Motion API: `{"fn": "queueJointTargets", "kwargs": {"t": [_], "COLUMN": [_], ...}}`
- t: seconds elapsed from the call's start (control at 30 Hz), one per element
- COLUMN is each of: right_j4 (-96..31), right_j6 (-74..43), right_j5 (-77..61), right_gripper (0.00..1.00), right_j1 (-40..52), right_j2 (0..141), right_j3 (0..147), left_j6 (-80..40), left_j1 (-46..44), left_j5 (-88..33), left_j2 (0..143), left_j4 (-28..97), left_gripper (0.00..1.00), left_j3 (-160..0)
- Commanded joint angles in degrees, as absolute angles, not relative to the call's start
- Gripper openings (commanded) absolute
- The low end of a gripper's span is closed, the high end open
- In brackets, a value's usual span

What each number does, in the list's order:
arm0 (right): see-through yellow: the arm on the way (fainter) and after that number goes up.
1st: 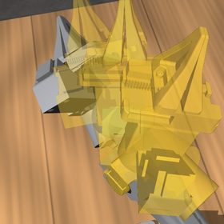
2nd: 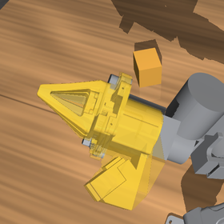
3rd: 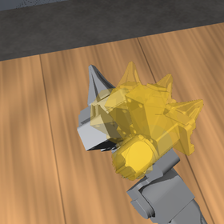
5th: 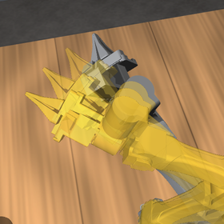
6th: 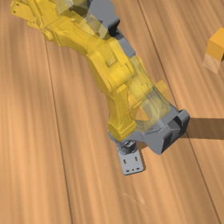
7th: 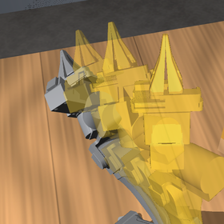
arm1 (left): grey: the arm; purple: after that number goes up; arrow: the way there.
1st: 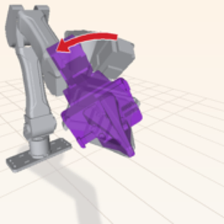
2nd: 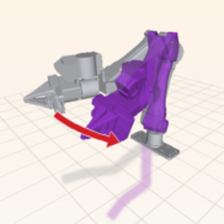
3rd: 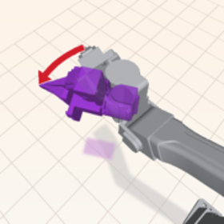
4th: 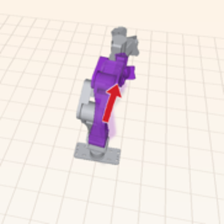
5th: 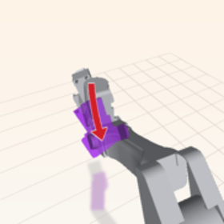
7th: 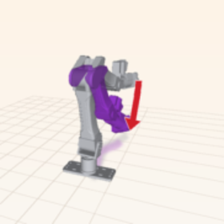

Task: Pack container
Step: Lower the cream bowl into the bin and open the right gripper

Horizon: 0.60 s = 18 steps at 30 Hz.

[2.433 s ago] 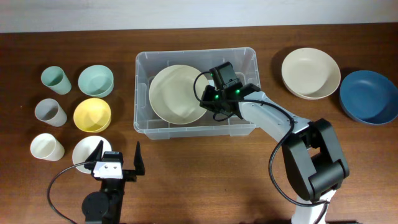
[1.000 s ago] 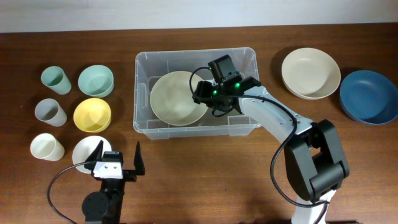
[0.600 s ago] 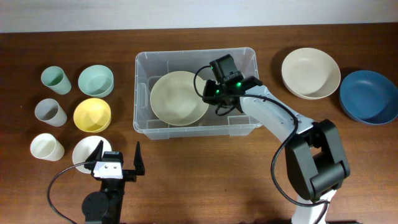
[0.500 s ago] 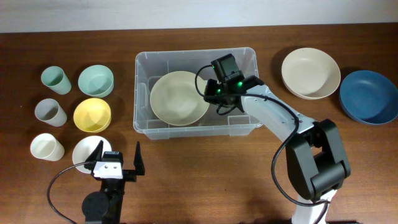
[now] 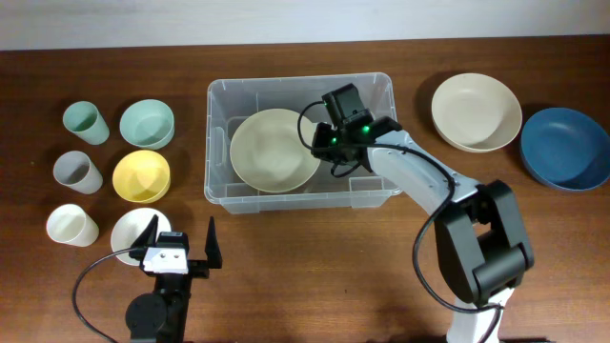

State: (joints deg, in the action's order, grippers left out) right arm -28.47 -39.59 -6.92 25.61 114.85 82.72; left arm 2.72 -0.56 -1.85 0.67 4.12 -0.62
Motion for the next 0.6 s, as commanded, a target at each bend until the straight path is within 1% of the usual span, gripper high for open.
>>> {"fn": "queueJointTargets", "kwargs": {"t": [0.0,0.37,0.57], "right_j4": [-28.32,-27.4,-26.02], "right_j6": [-39.42,-39.42,-39.44], "right_j5": [-7.09,-8.88,-11.66], "right_gripper": [0.15,0.06,0.04], "right_j1": [25.91,25.93,25.91], "right_j2": [116.55,116.57,116.57], "right_j3": [83.64,83.64,83.64], "left_j6": [2.39,2.39,2.39], "left_j1": [-0.21,-0.21,-0.21], "left_j5": [-1.67,-1.67,-1.67], "left_j2": [0.3,0.3,0.3], "left_j4": [4.58,4.58,4.58], "left_gripper": [0.99,0.99,0.99], "left_j3": [-0.49,-0.49,-0.49]}}
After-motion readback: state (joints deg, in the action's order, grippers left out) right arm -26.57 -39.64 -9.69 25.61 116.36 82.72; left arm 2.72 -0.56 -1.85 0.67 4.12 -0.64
